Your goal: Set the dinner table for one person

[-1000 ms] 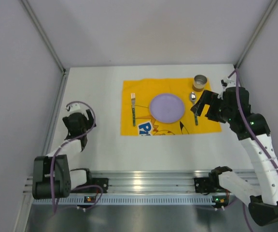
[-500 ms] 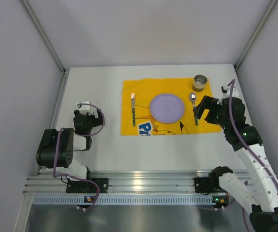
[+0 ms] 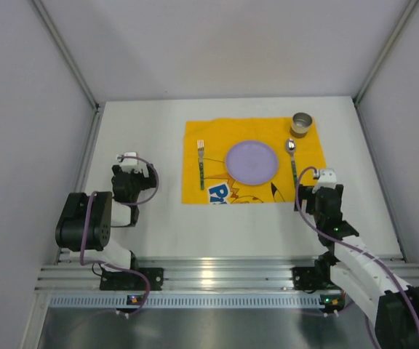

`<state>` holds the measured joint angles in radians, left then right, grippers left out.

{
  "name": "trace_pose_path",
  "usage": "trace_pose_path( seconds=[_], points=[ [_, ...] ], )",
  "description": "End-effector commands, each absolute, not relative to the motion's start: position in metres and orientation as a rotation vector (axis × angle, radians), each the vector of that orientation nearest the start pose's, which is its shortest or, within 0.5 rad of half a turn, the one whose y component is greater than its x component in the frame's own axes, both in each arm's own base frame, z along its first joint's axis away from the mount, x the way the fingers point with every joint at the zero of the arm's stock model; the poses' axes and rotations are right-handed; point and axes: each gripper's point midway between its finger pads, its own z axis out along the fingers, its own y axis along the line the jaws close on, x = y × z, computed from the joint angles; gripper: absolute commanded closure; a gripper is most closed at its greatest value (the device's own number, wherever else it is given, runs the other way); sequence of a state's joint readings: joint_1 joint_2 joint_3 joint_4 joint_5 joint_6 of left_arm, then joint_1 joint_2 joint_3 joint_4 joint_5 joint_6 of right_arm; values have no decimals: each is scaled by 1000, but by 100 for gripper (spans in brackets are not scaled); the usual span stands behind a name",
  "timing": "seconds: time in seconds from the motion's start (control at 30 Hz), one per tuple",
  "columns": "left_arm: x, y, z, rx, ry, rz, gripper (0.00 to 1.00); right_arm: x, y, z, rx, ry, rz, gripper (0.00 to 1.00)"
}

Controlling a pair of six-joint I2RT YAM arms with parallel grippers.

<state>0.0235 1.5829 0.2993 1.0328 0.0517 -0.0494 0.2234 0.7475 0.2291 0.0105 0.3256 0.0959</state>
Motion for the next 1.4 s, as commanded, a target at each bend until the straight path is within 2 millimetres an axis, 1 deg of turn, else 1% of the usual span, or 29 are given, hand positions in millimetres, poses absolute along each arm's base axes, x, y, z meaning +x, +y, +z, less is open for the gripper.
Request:
trace_pose_path(
  seconds=[0.0, 0.03, 0.07, 0.1, 0.13, 0.2, 0.23, 0.27, 0.3, 0.33, 0.37, 0.4, 0.43, 0.47, 0.5, 0.53, 0.57, 0.6, 0.83, 1.37],
  points=[
    [393, -3, 83, -14, 1723, -58, 1, 301, 20, 116, -142, 1738, -113, 0],
    [393, -3, 83, -13, 1723, -60, 1, 301, 17, 104, -158, 1785, -137, 0],
    [392, -3, 83, -13, 1724, -60, 2, 308, 19, 118, -159, 1711, -138, 0],
    [392, -3, 83, -14, 1724, -58, 2, 312, 16, 123, -151, 1681, -143, 0],
    [392, -4, 83, -12, 1724, -61, 1, 317, 14, 116, -150, 1696, -149, 0],
    [392, -3, 82, -13, 1726, -60, 2, 333, 10, 135, -134, 1631, -149, 0],
    [392, -3, 82, -13, 1726, -60, 2, 340, 13, 121, -156, 1672, -140, 0],
    [393, -3, 83, -14, 1724, -58, 1, 350, 21, 135, -181, 1611, -93, 0],
    [392, -3, 83, -13, 1724, -59, 1, 359, 22, 144, -162, 1583, -68, 0],
    [392, -3, 83, -13, 1724, -60, 1, 367, 20, 131, -136, 1614, -56, 0],
    [393, -3, 84, -13, 1721, -59, 2, 373, 23, 134, -147, 1590, -31, 0],
    [393, -3, 83, -13, 1723, -59, 1, 379, 22, 135, -142, 1580, -15, 0],
    [393, -3, 83, -13, 1723, -59, 1, 380, 15, 122, -104, 1613, -21, 0],
    [393, -2, 83, -15, 1723, -57, 2, 382, 6, 132, -57, 1555, -45, 0],
    [393, -3, 83, -13, 1723, -59, 2, 378, 4, 124, -39, 1566, -41, 0],
    [393, -2, 83, -15, 1723, -57, 1, 376, 5, 123, -59, 1580, -45, 0],
    [392, -3, 83, -14, 1724, -58, 2, 377, 14, 126, -110, 1564, -17, 0],
    [392, -3, 82, -14, 1726, -58, 1, 375, 15, 125, -113, 1558, -12, 0],
    [393, -3, 83, -14, 1724, -58, 1, 376, 13, 122, -101, 1574, -14, 0],
    [393, -4, 83, -12, 1724, -61, 2, 376, 14, 124, -105, 1566, -18, 0]
  ],
)
